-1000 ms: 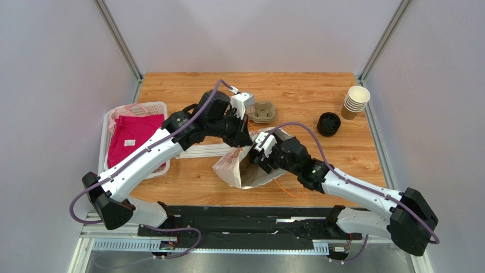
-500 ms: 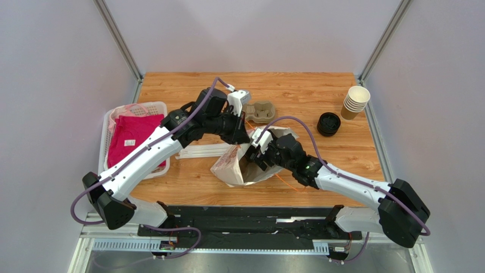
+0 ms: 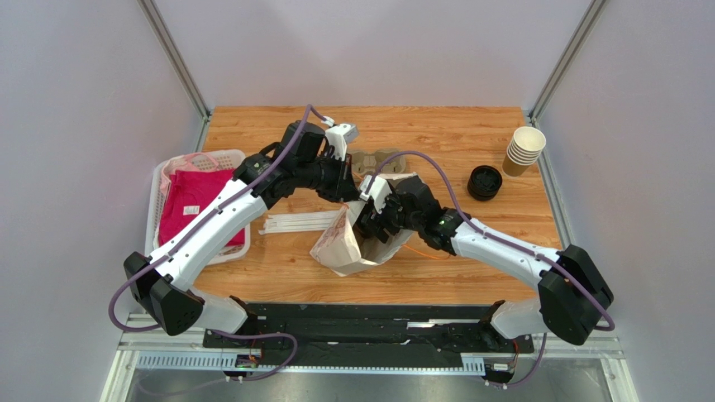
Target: Pack the takeout coffee
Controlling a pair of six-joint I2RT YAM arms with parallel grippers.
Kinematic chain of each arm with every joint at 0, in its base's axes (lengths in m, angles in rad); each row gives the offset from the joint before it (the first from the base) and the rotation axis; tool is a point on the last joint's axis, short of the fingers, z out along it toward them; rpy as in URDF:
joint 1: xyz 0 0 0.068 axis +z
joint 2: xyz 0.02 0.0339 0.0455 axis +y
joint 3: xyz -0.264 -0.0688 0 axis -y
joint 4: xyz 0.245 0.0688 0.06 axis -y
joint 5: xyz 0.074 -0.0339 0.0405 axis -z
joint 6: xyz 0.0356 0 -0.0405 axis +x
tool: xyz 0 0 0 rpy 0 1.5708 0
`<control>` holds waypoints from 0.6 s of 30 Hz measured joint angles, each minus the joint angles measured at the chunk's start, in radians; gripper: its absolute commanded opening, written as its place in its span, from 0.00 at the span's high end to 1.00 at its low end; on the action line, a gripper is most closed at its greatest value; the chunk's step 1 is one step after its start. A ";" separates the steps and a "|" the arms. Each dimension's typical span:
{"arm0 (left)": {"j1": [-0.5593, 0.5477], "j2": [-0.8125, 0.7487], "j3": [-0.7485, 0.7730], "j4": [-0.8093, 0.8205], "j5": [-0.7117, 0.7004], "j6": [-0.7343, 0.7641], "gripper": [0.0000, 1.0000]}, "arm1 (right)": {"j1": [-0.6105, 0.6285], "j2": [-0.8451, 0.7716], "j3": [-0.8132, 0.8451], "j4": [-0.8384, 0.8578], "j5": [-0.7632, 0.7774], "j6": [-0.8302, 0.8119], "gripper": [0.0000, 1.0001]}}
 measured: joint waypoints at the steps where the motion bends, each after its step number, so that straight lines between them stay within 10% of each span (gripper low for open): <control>1: 0.008 0.000 0.000 0.000 0.001 0.000 1.00 | -0.002 0.018 0.027 -0.022 -0.010 -0.003 1.00; 18: 0.194 0.003 -0.047 -0.034 0.085 0.005 1.00 | -0.014 0.277 0.401 -0.349 -0.082 -0.043 1.00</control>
